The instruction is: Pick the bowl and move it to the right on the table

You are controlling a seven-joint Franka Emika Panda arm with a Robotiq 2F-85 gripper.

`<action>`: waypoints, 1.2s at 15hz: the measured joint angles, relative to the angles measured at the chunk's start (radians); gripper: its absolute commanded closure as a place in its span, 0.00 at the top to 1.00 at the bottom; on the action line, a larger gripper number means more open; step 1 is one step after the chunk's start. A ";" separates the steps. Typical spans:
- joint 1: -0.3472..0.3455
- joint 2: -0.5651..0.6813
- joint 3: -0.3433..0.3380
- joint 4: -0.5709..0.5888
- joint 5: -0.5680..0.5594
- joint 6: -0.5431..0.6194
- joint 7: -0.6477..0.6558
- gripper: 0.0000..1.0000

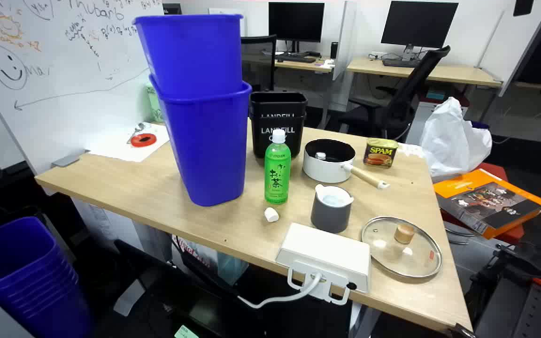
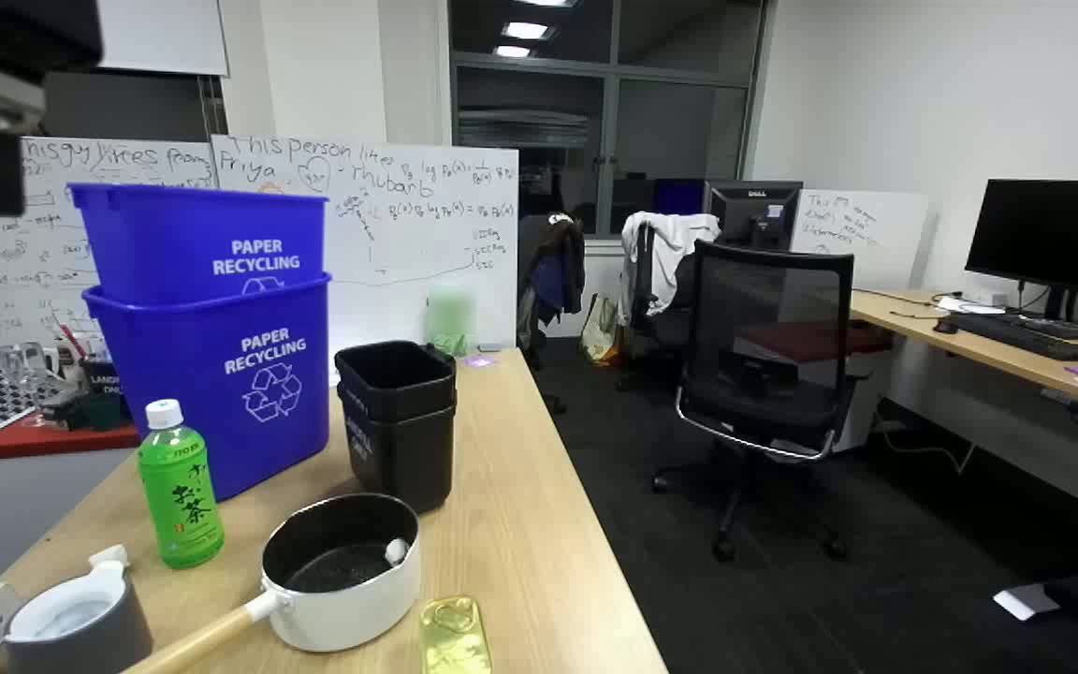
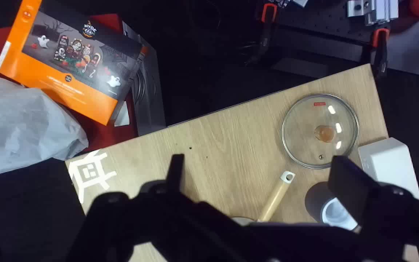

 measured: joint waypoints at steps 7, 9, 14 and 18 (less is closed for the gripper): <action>0.021 -0.002 0.035 -0.019 0.096 0.004 0.043 1.00; 0.038 0.001 0.055 -0.034 0.164 0.019 0.068 1.00; 0.036 -0.002 0.057 -0.037 0.166 0.020 0.073 1.00; 0.036 -0.001 0.057 -0.037 0.166 0.020 0.073 1.00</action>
